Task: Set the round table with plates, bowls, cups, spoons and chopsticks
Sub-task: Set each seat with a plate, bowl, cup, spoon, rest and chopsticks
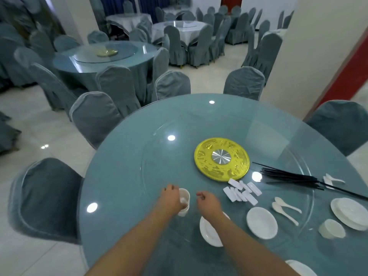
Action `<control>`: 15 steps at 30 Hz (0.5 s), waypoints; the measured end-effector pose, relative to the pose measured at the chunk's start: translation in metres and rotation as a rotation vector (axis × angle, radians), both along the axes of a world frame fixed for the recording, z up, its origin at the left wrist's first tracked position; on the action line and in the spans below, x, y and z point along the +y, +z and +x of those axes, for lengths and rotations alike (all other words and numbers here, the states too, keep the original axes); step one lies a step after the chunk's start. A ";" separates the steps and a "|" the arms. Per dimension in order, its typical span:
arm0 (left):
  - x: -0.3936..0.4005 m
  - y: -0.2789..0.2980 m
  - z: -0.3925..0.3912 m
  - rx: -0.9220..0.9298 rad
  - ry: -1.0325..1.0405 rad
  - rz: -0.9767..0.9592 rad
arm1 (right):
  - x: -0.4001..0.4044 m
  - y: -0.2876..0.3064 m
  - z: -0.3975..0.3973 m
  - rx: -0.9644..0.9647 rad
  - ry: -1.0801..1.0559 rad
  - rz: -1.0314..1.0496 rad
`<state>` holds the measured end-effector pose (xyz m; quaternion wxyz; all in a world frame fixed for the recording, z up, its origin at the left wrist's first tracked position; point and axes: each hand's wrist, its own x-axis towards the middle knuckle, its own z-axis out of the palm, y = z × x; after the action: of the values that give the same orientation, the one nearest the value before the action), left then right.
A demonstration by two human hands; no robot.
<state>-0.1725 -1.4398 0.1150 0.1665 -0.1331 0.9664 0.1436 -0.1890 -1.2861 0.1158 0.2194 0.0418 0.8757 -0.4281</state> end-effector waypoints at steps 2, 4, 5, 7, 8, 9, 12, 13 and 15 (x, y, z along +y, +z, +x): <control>0.000 -0.001 -0.003 -0.022 -0.008 -0.016 | 0.000 0.001 0.001 -0.004 -0.010 0.005; -0.001 -0.002 -0.005 -0.031 -0.021 -0.013 | -0.001 0.003 0.001 -0.008 -0.020 0.012; -0.002 -0.001 -0.006 -0.030 -0.020 -0.009 | -0.001 0.003 0.001 -0.014 -0.024 0.013; -0.003 -0.001 -0.007 -0.030 -0.009 0.003 | -0.001 0.003 0.001 -0.027 -0.026 0.020; -0.004 -0.001 -0.007 -0.027 -0.009 0.012 | -0.001 0.004 0.002 -0.034 -0.025 0.019; -0.005 0.000 -0.008 -0.023 -0.009 0.023 | -0.002 0.004 0.002 -0.041 -0.026 0.012; -0.005 0.003 -0.009 -0.009 0.002 0.060 | -0.003 0.006 0.003 -0.049 -0.024 0.012; -0.005 0.004 -0.009 -0.004 0.003 0.066 | -0.003 0.007 0.004 -0.049 -0.024 0.013; -0.005 0.008 -0.010 0.009 -0.005 0.067 | -0.003 0.008 0.004 -0.054 -0.028 -0.001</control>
<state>-0.1823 -1.4445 0.1233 0.1670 -0.1245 0.9621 0.1759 -0.1847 -1.2896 0.1239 0.2369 0.0656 0.8686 -0.4302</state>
